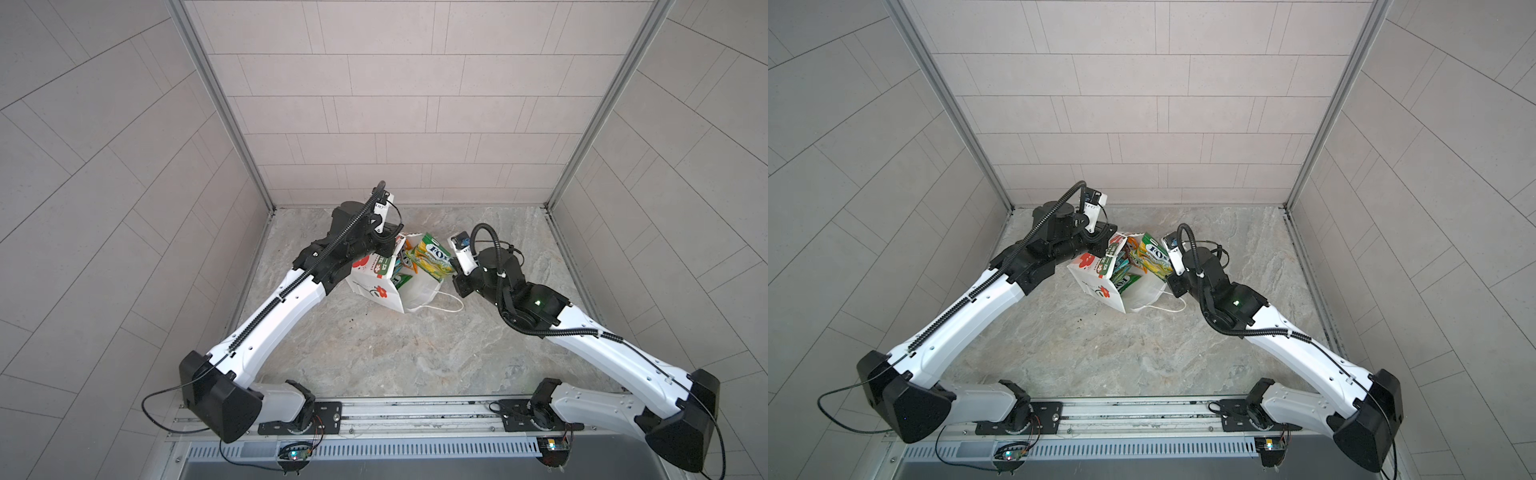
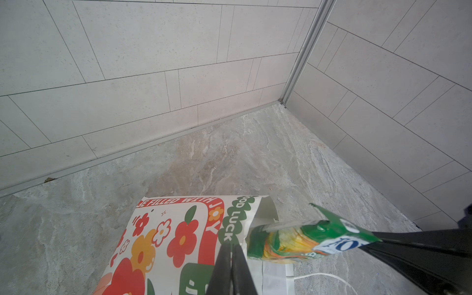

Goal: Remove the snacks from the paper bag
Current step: 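Lift the green packet out of the bag with the right gripper, then lower the green packet onto the table beside the bag with the right gripper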

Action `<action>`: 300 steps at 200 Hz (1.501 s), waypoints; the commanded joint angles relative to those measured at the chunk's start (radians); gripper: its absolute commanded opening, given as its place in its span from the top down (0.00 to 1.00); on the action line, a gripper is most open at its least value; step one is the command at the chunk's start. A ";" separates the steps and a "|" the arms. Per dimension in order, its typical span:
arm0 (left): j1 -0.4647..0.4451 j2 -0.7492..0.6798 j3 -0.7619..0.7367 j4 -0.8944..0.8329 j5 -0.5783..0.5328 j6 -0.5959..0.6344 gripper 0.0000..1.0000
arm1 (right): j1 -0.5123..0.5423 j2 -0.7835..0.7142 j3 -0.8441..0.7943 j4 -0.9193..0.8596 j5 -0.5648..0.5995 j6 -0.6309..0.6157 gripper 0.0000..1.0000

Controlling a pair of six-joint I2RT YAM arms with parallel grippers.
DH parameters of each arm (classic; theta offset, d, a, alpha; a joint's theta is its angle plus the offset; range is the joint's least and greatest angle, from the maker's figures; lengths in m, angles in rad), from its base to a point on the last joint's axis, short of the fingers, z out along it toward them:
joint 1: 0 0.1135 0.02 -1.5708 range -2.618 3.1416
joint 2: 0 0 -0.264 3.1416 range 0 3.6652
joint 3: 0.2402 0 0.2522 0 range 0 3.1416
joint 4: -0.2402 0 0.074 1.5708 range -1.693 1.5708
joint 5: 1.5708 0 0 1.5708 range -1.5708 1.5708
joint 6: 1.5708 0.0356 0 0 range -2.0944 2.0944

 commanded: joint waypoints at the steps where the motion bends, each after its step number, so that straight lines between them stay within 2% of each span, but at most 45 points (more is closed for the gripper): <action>1: -0.001 -0.025 -0.011 0.022 -0.005 0.013 1.00 | -0.009 -0.059 0.011 0.004 0.064 -0.029 1.00; 57: -0.001 -0.027 -0.011 0.023 -0.004 0.013 1.00 | -0.056 -0.140 -0.003 -0.008 0.186 -0.004 1.00; 96: 0.000 -0.028 -0.011 0.023 -0.001 0.012 1.00 | -0.143 -0.147 -0.029 -0.019 0.226 0.084 1.00; 127: -0.001 -0.029 -0.011 0.025 0.002 0.010 1.00 | -0.293 -0.097 -0.052 -0.024 0.063 0.177 1.00; 148: -0.002 -0.030 -0.012 0.027 0.006 0.008 1.00 | -0.346 -0.048 -0.056 -0.022 0.000 0.207 1.00; 197: -0.001 -0.028 -0.012 0.030 0.010 0.004 1.00 | -0.431 0.113 -0.041 0.041 -0.165 0.266 1.00; 234: 0.000 -0.027 -0.014 0.031 0.012 0.008 1.00 | -0.467 0.265 -0.011 0.143 -0.348 0.304 1.00; 300: 0.000 -0.025 -0.016 0.031 0.010 0.012 1.00 | -0.537 0.494 0.072 0.253 -0.518 0.358 1.00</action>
